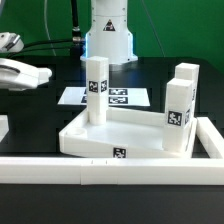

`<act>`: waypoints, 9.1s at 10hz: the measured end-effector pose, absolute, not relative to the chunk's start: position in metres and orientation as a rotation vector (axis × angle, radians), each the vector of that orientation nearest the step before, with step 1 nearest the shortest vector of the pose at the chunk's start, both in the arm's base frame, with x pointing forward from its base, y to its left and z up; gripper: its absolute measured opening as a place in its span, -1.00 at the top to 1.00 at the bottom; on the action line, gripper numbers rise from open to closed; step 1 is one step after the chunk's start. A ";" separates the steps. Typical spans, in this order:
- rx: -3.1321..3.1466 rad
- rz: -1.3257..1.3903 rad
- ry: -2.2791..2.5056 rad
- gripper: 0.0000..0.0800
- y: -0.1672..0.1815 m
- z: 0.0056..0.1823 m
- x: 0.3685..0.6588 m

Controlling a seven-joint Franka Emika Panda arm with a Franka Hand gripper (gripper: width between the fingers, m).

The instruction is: Assemble desk

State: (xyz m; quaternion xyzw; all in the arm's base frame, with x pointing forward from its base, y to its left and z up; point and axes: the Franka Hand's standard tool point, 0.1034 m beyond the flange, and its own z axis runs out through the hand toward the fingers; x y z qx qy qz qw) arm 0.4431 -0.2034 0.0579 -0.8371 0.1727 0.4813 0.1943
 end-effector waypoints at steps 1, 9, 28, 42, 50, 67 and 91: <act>-2.356 1.341 0.453 0.28 -0.196 0.063 0.452; -2.789 0.651 0.460 0.27 -0.159 0.117 0.494; -2.955 -0.283 0.594 0.27 -0.110 0.167 0.576; -3.013 -0.643 0.545 0.27 -0.084 0.156 0.578; -3.000 -0.636 0.564 0.27 -0.067 0.148 0.578; -3.019 -0.603 0.577 0.27 -0.075 0.134 0.565; -2.965 -0.035 0.514 -0.62 -0.081 0.130 0.564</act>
Offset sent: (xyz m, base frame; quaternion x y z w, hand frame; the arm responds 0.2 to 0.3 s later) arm 0.0000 0.0000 0.0000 0.0000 0.1938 0.0000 0.9810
